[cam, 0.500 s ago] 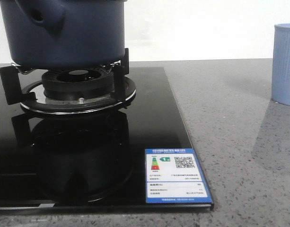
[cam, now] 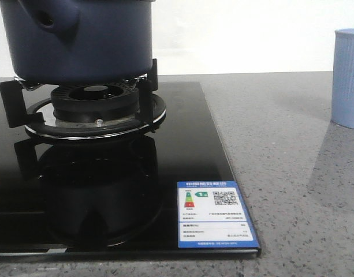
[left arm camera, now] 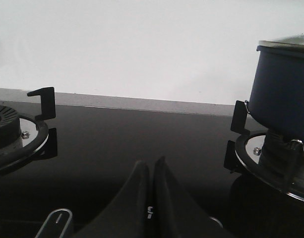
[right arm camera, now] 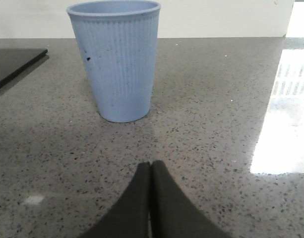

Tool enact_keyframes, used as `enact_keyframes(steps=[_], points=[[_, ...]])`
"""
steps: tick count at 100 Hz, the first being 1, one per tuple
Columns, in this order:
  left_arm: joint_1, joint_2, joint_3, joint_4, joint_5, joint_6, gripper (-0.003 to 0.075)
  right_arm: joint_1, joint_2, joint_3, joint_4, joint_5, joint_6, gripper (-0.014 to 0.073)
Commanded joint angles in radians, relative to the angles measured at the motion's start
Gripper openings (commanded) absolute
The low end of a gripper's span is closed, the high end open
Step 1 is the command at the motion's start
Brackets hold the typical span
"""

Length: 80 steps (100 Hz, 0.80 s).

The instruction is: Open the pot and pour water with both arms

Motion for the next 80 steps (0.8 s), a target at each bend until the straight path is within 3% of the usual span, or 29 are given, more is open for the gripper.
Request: enact_keyframes(steps=[1, 80], points=[[0.001, -0.025, 0.016, -0.007, -0.073, -0.005, -0.0016, -0.008, -0.025, 0.017, -0.008, -0.074, -0.01, -0.0069], [0.001, -0.025, 0.016, -0.007, -0.074, -0.005, -0.0016, -0.008, -0.025, 0.017, -0.008, -0.129, -0.01, -0.0069]])
